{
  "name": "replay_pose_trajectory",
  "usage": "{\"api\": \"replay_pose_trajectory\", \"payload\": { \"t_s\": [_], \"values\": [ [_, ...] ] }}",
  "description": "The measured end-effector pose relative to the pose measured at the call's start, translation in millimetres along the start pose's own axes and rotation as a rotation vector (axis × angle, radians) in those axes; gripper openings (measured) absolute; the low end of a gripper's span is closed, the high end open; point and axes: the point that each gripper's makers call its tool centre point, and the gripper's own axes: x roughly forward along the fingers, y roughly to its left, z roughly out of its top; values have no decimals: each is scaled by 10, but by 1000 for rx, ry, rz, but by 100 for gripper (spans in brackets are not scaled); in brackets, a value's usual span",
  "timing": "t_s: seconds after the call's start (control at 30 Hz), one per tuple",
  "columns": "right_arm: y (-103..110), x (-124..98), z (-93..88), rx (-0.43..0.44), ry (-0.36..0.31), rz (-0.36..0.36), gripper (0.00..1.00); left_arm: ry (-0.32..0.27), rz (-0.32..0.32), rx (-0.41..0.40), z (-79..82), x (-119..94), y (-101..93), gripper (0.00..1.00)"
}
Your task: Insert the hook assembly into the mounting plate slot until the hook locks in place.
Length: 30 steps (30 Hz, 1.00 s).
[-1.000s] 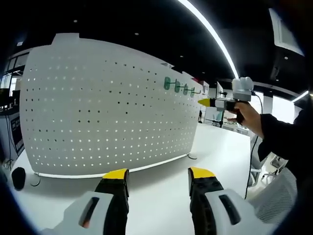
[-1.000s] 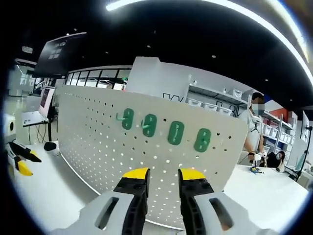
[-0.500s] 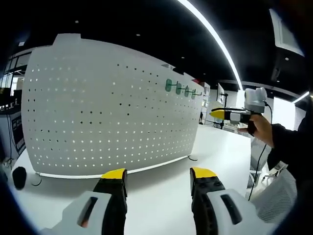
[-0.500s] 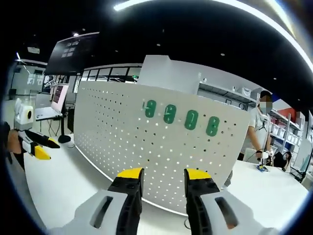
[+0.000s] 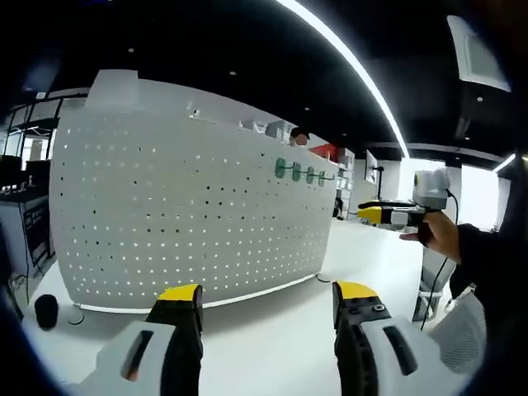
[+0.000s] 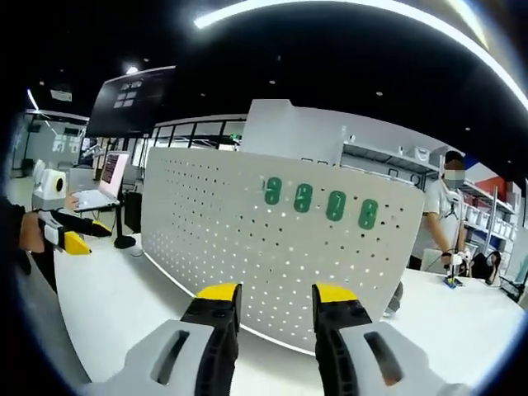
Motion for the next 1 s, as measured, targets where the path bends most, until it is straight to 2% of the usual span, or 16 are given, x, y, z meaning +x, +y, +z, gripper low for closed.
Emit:
{"api": "replay_pose_trajectory", "payload": {
  "t_s": [0.2, 0.37, 1.0],
  "values": [
    [100, -64, -1, 4, -7, 24, 32, -13, 2, 87, 73, -168, -108, 71],
    [138, -95, -16, 5, -4, 31, 32, -32, 15, 111, 84, -291, -137, 72],
    [258, -76, 11, -1, -8, 55, 32, -45, 4, 86, 12, -295, -128, 74]
  ]
}}
